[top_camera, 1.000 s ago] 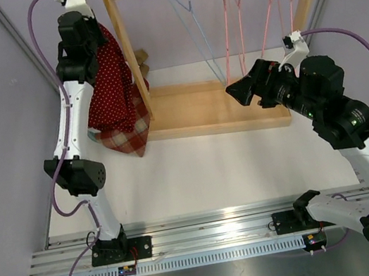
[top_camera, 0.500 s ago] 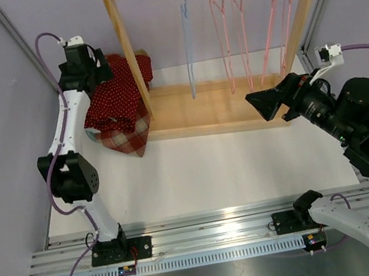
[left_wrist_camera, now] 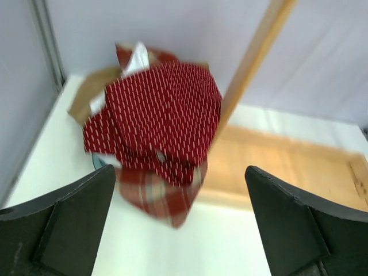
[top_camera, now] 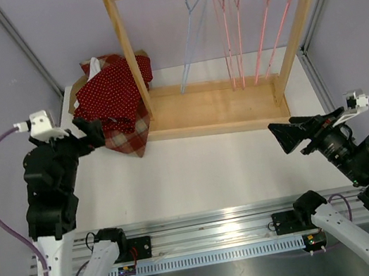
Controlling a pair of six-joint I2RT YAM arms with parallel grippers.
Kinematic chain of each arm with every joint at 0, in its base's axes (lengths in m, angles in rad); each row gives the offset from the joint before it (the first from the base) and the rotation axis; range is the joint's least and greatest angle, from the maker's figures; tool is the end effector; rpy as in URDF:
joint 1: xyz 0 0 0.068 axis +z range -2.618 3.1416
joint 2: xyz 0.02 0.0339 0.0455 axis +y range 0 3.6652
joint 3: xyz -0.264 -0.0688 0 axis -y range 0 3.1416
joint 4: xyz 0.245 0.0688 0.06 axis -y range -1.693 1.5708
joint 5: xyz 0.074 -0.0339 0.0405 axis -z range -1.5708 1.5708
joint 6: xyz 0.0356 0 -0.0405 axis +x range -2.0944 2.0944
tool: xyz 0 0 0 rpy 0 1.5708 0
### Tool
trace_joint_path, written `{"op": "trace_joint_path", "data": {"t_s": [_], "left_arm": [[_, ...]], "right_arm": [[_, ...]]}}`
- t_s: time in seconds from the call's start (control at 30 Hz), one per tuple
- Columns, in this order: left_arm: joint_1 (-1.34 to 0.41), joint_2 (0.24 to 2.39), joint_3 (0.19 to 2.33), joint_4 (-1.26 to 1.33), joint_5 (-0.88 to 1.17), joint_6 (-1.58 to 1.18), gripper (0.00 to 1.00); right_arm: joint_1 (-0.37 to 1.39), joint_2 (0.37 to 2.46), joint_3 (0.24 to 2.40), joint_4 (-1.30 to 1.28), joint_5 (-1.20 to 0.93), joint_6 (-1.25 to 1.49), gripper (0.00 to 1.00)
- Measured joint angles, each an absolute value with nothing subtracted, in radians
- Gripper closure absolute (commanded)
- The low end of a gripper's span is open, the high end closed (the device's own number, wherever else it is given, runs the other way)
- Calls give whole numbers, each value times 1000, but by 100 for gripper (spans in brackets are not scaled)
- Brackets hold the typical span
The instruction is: Remove the skirt from the hanger
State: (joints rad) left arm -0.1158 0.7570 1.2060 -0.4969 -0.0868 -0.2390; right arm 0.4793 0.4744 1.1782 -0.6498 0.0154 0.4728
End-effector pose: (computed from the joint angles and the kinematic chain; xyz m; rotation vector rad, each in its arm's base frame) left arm 0.1316 -0.0122 0.4500 -0.1668 1.6137 -0.2034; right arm 0.0380 0.0191 0.4443 0.0076 1.5639 0.7458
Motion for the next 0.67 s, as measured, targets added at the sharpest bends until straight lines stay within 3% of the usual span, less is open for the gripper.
{"op": "trace_joint_path", "data": {"t_s": [0.3, 0.67], "left_arm": [[-116, 470, 847, -661, 4, -290, 1], [-116, 446, 822, -688, 4, -308, 1]], "right_arm": [[479, 293, 995, -696, 98, 511, 1], [479, 262, 991, -700, 115, 527, 0]]}}
